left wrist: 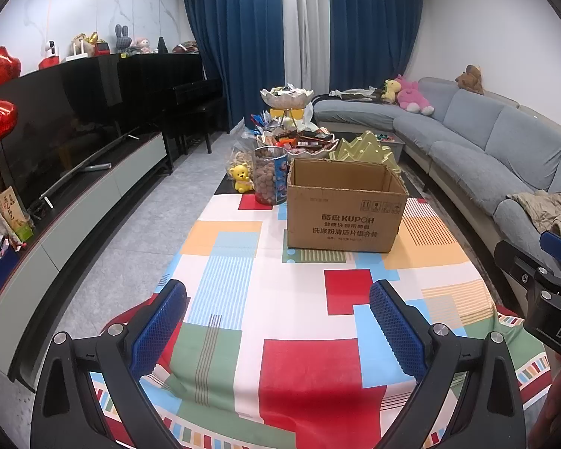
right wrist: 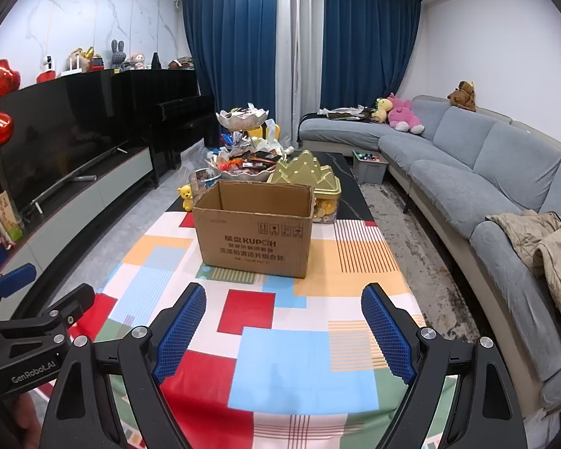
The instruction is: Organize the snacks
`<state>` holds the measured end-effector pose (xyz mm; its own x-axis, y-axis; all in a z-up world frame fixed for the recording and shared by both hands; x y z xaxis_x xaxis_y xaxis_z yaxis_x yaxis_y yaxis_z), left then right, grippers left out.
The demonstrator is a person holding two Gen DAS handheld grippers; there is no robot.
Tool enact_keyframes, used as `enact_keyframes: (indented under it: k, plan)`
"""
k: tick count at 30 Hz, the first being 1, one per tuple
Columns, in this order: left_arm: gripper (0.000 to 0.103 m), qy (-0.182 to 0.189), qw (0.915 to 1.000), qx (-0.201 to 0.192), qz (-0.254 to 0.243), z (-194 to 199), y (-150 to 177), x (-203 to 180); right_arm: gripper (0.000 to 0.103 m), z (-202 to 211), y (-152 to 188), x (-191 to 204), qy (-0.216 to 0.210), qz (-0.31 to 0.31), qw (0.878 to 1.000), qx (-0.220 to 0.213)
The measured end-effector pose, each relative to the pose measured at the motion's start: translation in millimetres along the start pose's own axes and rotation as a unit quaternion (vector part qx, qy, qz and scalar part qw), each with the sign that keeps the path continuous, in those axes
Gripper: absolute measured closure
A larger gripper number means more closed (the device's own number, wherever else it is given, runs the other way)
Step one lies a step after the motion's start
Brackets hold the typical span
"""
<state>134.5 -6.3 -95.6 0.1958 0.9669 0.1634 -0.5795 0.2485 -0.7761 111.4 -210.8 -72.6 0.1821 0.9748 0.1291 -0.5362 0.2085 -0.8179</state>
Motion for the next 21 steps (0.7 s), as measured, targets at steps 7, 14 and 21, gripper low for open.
enact_keyframes:
  k: [7, 14, 21]
  plan:
    - [0.003, 0.001, 1.0, -0.001, 0.0, 0.8, -0.8, -0.4, 0.017, -0.1, -0.8, -1.0, 0.0, -0.001, 1.0, -0.001]
    - [0.003, -0.001, 1.0, 0.0, -0.001, 1.0, -0.6, -0.2, 0.017, -0.1, -1.1, -0.9, 0.0, -0.001, 1.0, 0.0]
    - [0.003, -0.002, 1.0, -0.001, -0.001, 3.2, -2.3, 1.8, 0.017, -0.3, -0.2, -1.6, 0.0, -0.002, 1.0, 0.0]
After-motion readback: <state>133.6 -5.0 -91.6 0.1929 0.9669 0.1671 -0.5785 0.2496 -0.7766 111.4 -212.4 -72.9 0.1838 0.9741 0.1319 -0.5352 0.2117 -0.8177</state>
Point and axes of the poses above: each gripper's, at about its wrist camera, not at the fingertips, and z roughly against the way its jaws point, x to its left, y to its underside, the point moved 9 cm from there along -z, roughly the way its jaws point, and after that the axes turned 9 degrees about -z, right-handed, at the moved point
